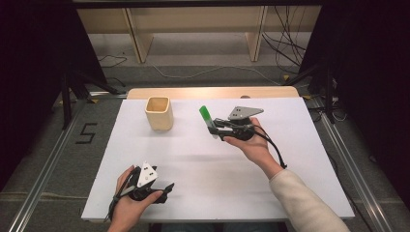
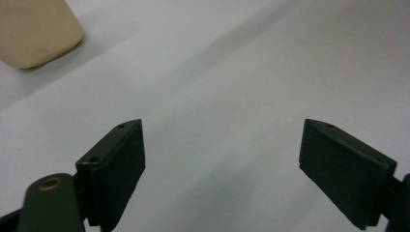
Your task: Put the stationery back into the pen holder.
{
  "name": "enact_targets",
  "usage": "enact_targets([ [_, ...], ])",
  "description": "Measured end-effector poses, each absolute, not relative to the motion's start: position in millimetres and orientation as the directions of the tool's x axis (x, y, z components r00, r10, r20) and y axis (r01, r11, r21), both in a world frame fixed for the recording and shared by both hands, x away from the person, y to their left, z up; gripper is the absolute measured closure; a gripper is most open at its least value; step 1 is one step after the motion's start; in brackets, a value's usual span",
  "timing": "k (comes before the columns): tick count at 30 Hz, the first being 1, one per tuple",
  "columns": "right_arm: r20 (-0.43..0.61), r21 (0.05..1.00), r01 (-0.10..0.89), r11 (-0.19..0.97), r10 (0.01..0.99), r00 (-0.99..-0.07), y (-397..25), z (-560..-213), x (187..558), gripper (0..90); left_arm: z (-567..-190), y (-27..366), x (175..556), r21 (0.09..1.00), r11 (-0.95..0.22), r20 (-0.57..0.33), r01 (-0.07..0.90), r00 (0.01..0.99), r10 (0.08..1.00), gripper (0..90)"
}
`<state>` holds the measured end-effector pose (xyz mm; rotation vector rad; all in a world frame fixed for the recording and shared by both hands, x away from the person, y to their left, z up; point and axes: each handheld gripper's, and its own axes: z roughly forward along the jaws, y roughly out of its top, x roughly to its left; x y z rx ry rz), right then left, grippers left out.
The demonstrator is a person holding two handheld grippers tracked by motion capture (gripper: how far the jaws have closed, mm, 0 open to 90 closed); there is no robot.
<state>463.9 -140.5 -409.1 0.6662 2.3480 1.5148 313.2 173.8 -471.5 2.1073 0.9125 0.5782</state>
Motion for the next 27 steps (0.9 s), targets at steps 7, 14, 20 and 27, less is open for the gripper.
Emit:
enact_targets([
  [7,0.029,0.914,0.231,0.334,0.513,-0.858,-130.2,-407.9,467.1,66.3,-471.5,173.8,313.2,0.784,-0.459,0.103,0.418,0.642,0.759,16.4],
  [14,0.035,0.920,0.228,0.318,0.514,-0.857,-122.6,-407.9,470.6,66.3,-471.3,173.6,313.1,0.783,-0.461,0.104,0.417,0.644,0.758,16.3],
  [20,0.045,0.923,0.233,0.306,0.517,-0.855,-118.7,-408.2,472.8,66.2,-471.1,174.0,313.2,0.786,-0.458,0.105,0.416,0.641,0.760,16.4],
  [27,0.051,0.930,0.230,0.288,0.517,-0.854,-113.7,-408.2,474.4,66.2,-471.1,173.9,313.4,0.784,-0.461,0.104,0.416,0.643,0.759,16.3],
])
